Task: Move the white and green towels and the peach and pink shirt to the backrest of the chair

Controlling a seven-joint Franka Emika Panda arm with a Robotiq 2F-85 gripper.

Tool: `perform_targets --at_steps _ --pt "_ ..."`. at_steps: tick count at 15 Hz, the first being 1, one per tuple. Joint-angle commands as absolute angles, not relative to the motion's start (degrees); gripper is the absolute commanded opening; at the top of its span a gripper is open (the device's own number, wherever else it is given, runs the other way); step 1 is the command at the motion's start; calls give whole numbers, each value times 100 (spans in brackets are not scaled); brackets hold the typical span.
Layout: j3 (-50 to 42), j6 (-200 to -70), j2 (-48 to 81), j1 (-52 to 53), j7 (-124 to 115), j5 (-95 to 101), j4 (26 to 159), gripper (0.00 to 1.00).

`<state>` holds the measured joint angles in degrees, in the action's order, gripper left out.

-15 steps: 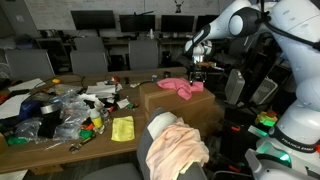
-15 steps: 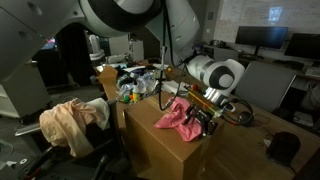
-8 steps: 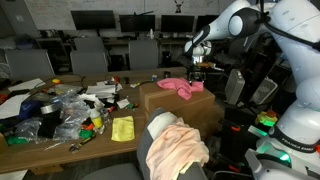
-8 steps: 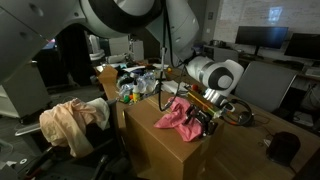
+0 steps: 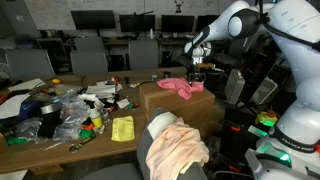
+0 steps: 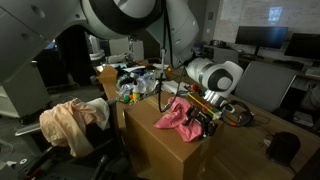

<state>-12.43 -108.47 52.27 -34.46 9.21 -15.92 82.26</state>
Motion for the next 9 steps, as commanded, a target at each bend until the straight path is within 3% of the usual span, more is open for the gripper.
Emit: perform_targets --at_steps 1,9 --pt "-1203 -10996 5275 -3474 846 -1497 8193 67" --pt "-1205 -11023 5193 -3449 851 -1424 8272 6"
